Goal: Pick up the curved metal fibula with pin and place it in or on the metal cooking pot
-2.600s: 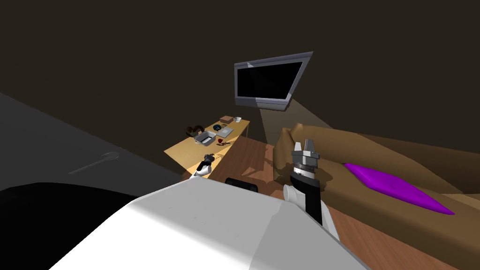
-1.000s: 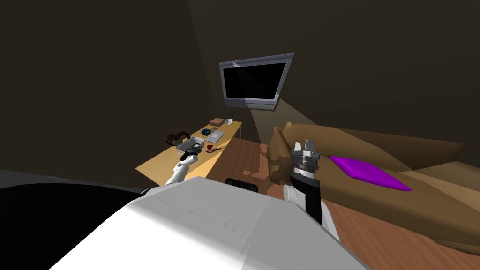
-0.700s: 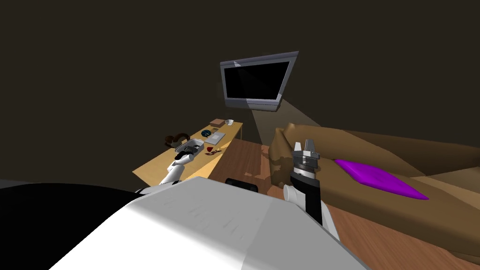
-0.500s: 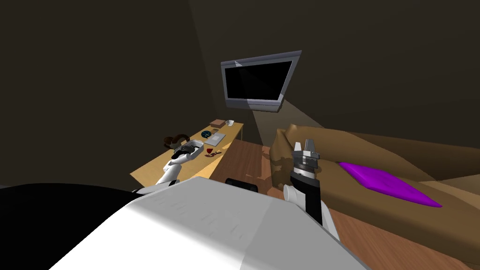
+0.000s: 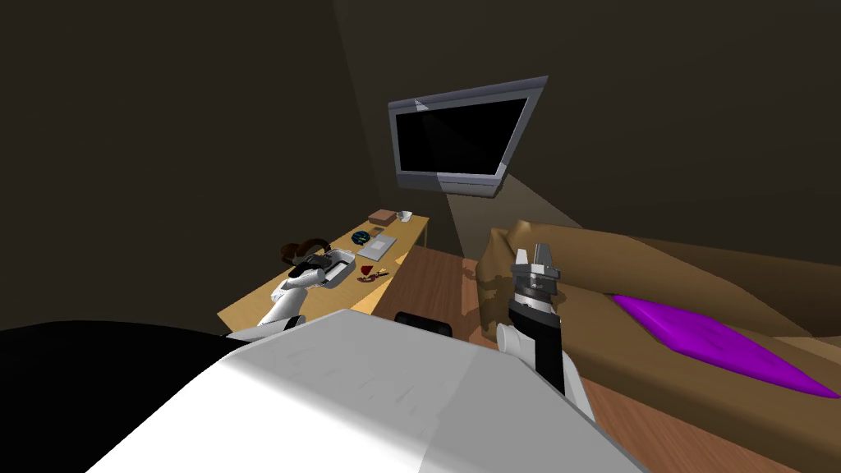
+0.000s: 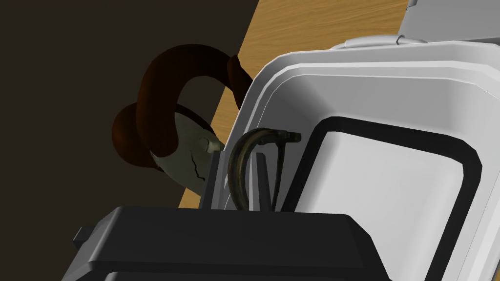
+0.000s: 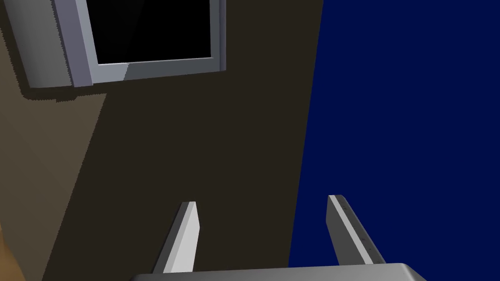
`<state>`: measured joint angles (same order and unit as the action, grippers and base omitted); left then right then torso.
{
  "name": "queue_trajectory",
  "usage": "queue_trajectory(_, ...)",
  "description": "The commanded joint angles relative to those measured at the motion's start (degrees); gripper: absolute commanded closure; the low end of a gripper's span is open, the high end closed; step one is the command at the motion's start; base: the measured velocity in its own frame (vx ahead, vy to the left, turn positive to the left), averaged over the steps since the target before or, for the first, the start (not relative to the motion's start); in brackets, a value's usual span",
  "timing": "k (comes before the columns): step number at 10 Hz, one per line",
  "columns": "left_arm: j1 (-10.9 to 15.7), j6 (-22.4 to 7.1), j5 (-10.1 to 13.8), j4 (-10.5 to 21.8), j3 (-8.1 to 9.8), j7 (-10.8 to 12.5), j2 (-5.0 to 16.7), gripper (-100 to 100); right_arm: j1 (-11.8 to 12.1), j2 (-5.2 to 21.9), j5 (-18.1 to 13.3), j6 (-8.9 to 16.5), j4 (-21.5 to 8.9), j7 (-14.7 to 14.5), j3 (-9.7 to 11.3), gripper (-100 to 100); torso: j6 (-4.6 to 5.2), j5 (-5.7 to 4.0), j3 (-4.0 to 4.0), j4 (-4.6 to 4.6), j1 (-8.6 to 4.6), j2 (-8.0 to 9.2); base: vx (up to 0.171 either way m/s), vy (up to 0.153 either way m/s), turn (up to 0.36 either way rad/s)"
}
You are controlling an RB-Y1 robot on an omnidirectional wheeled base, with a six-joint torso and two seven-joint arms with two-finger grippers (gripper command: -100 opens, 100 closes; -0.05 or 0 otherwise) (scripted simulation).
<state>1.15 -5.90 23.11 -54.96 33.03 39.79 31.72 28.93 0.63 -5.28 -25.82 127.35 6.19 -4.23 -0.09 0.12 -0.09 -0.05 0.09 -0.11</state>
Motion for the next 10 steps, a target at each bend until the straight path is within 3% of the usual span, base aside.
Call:
queue_trajectory(1, 0.00, 0.00, 0.00, 0.00, 0.00, 0.00, 0.00, -100, 0.00, 0.00, 0.00, 0.00, 0.00, 0.00, 0.00, 0, 0.00, 0.00, 0.00, 0.00, 0.00, 0.00, 0.009, 0.005, -0.001)
queue_trajectory(5, 0.01, 0.02, 0.02, 0.00, -0.01, 0.00, 0.00, -100, -0.01, 0.00, 0.00, 0.00, 0.00, 0.00, 0.00, 0, 0.00, -0.03, 0.14, 0.06, -0.11, 0.24, 0.000, 0.000, 0.000)
queue_trajectory(6, 0.01, 0.02, 0.02, 0.00, -0.01, 0.00, 0.00, 0, -0.01, 0.00, 0.00, 0.00, 0.00, 0.00, 0.00, 0, 0.00, -0.03, 0.15, 0.06, -0.11, 0.24, 0.000, 0.000, 0.000)
queue_trajectory(7, -0.04, -1.65, 0.29, -0.79, 0.23, 0.49, 1.24, -100, -0.01, 0.00, 0.00, 0.00, 0.00, 0.00, 0.00, 0, 0.00, -0.03, 0.15, 0.06, -0.12, 0.25, -0.008, -0.020, -0.029)
queue_trajectory(10, -0.12, -4.15, 0.69, -1.99, 0.60, 1.24, 3.09, -100, -0.01, -0.01, 0.00, 0.00, 0.00, 0.00, 0.01, 0, 0.00, -0.07, 0.19, 0.08, -0.25, 0.31, -0.015, -0.036, -0.023)
